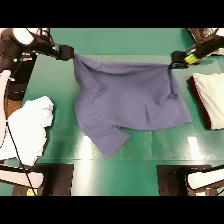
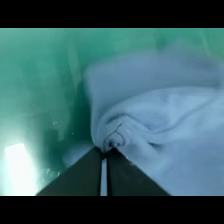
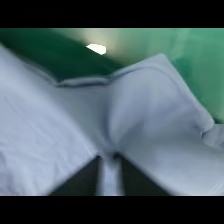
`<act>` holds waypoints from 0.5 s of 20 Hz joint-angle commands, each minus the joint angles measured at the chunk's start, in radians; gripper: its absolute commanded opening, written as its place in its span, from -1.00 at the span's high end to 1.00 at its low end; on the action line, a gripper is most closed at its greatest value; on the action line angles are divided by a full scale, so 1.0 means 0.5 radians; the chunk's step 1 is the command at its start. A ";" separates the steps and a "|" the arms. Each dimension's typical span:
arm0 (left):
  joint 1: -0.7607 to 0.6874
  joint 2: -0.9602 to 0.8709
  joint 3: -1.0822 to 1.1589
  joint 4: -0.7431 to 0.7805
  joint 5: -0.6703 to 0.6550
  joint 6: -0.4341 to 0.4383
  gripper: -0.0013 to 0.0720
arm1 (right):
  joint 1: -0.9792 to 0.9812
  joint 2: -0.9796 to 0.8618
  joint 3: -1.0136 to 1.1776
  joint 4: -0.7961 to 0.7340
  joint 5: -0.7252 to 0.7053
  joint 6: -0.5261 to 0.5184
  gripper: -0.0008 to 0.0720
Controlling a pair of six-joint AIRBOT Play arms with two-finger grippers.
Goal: Fold the shirts.
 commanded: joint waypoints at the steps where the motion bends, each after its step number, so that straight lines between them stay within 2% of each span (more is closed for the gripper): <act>1: 0.045 -0.082 0.011 0.000 -0.046 -0.026 -0.34 | -0.026 -0.163 0.014 0.249 -0.137 -0.035 -0.13; 2: 0.087 -0.070 0.042 -0.002 -0.156 -0.077 -0.47 | -0.057 -0.159 0.029 0.330 -0.121 -0.070 -0.13; 5: 0.220 0.024 0.046 -0.029 -0.612 -0.075 -0.47 | -0.177 -0.043 -0.043 0.445 0.017 -0.153 -0.13; 6: 0.246 0.087 -0.044 -0.028 -0.692 -0.046 -0.47 | -0.202 0.033 -0.138 0.441 0.031 -0.181 -0.13; 8: 0.240 0.270 -0.376 -0.030 -0.668 -0.050 -0.47 | -0.247 0.239 -0.439 0.442 0.017 -0.221 -0.13; 10: 0.201 0.503 -0.856 -0.050 -0.488 -0.107 -0.47 | -0.275 0.442 -0.735 0.442 -0.030 -0.227 -0.13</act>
